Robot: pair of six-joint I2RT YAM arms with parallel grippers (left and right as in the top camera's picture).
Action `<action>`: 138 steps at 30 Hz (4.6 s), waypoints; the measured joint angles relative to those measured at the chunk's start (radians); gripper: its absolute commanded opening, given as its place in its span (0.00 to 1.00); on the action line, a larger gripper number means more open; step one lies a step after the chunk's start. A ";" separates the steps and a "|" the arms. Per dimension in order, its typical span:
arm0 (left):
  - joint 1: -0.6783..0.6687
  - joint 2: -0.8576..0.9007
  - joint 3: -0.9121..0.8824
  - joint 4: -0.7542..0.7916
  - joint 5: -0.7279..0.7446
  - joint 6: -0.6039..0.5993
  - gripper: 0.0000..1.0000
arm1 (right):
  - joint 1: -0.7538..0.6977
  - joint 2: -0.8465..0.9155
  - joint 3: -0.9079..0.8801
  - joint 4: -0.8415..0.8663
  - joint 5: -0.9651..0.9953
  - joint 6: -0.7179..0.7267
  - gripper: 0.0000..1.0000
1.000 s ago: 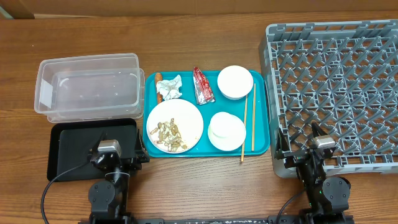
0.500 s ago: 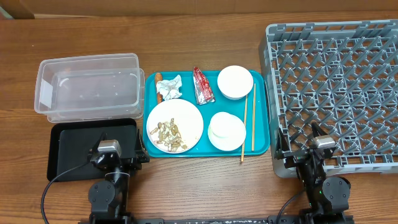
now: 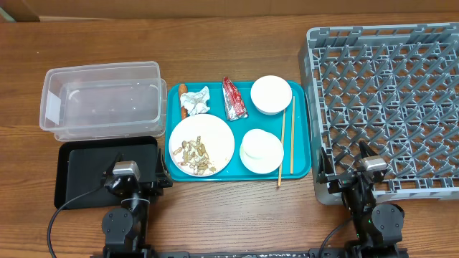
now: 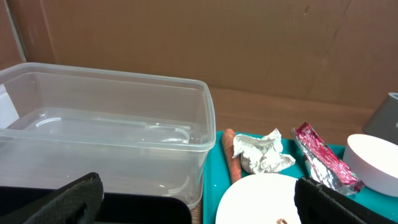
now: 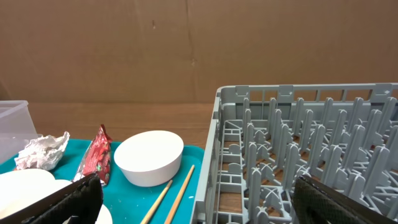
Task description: Sort waste into correct bins and load items into the dishwasher
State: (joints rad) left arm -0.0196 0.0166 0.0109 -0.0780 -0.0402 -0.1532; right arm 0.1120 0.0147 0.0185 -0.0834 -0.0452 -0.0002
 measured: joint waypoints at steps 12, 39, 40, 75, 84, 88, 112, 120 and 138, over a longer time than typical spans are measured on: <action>0.000 0.000 0.000 0.000 0.000 0.000 1.00 | 0.000 0.000 0.000 0.000 0.000 0.000 1.00; 0.000 -0.001 -0.002 0.133 0.175 0.003 1.00 | 0.000 0.000 0.006 0.001 -0.121 0.202 1.00; 0.000 -0.001 0.003 0.151 0.199 0.003 1.00 | 0.000 0.000 0.015 -0.032 -0.127 0.226 1.00; -0.044 1.250 1.445 -0.933 0.626 0.047 0.97 | 0.065 1.196 1.176 -0.850 -0.444 0.336 1.00; -0.196 1.287 1.445 -1.008 0.359 0.025 1.00 | 0.418 1.343 1.176 -0.886 -0.083 0.420 1.00; -0.196 1.287 1.445 -1.008 0.308 0.002 1.00 | 0.499 1.422 1.176 -0.877 0.082 0.478 0.88; -0.286 1.477 1.449 -1.058 0.302 -0.031 0.48 | 0.404 1.475 1.176 -0.881 0.165 0.547 0.81; -0.474 1.693 1.450 -0.972 0.288 -0.031 0.44 | 0.342 1.475 1.176 -0.886 0.151 0.587 0.81; -0.559 1.903 1.456 -0.860 0.230 -0.056 0.04 | 0.320 1.475 1.176 -0.903 0.111 0.592 0.82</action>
State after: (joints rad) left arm -0.5785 1.9194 1.4670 -0.9382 0.1894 -0.2092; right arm 0.4320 1.4895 1.1950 -0.9863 0.0662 0.5915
